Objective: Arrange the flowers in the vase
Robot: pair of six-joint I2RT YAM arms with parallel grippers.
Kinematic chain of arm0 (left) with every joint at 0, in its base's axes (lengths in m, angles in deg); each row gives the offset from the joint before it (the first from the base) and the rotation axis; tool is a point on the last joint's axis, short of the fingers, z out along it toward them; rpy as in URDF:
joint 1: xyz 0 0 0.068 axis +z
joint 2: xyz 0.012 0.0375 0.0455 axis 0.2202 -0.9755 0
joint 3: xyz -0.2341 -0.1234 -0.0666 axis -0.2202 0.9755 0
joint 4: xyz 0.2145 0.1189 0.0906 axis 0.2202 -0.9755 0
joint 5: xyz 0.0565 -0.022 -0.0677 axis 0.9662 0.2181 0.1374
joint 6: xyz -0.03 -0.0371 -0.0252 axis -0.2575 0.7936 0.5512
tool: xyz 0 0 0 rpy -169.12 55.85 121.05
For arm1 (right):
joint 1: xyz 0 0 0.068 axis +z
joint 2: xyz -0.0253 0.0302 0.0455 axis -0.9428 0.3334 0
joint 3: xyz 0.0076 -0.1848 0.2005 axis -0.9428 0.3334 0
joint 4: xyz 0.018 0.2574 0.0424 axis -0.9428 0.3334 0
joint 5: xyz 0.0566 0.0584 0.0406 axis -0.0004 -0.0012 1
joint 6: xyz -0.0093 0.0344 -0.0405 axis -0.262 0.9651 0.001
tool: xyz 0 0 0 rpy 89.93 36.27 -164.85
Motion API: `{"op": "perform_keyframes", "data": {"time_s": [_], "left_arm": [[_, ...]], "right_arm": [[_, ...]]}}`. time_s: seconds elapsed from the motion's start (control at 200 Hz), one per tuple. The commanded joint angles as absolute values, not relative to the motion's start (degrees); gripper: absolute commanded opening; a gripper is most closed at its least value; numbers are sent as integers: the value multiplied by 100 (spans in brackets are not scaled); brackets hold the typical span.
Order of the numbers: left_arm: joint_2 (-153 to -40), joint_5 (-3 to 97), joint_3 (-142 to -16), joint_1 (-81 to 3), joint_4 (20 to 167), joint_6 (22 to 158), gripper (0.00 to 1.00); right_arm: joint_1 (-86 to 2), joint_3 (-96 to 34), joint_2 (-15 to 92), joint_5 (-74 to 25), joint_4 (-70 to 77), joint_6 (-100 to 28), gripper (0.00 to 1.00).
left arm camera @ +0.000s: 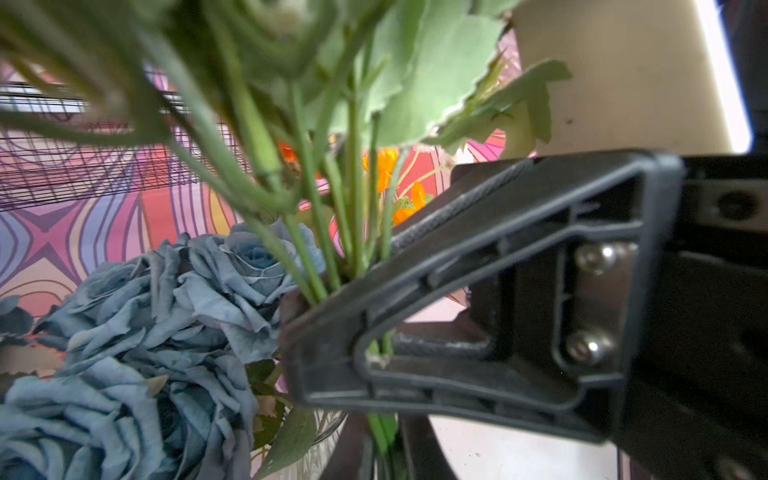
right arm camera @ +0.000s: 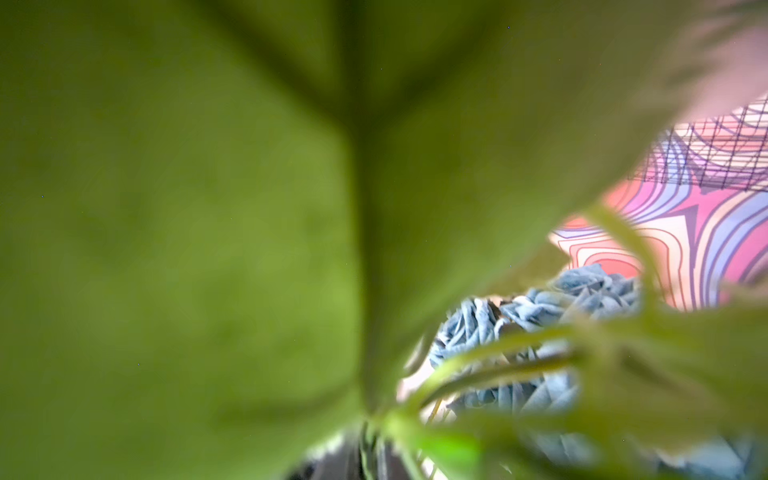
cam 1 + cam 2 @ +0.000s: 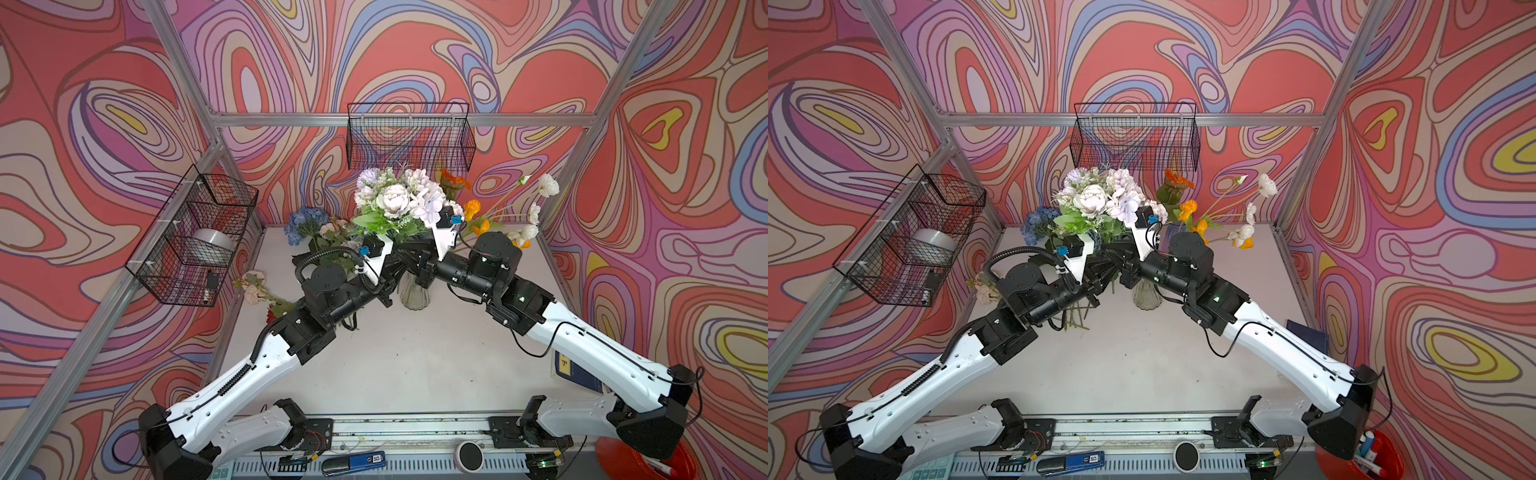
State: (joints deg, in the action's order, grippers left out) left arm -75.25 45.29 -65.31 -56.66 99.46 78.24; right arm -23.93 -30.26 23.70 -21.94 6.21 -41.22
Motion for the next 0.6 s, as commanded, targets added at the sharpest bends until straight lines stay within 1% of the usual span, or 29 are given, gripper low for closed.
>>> {"op": "perform_keyframes", "data": {"time_s": [0.0,0.03,0.05,0.135,0.356,0.456,0.596], "left_arm": [[-7422,4480,-6517,-5710,10250,7874,83],[-7367,4513,-6421,-5710,10293,7977,98],[-7324,4556,-6356,-5705,10320,8041,100],[-7106,4738,-5965,-5710,10424,8420,100],[-6512,5632,-4526,-5709,10893,9491,100],[-6566,5741,-4301,-5710,11092,9480,100],[-7088,5942,-4471,-5689,11439,9072,100]], "right_arm": [[-2371,-2671,2145,-2461,481,-4146,0],[-2373,-2590,2068,-2606,478,-4187,0],[-2373,-2541,2011,-2706,485,-4212,0],[-2373,-2270,1737,-3105,543,-4322,0],[-2377,-1523,1068,-4078,707,-4864,0],[-2372,-972,787,-4285,303,-5227,0],[-2380,-75,536,-4283,-906,-6087,0]]}}
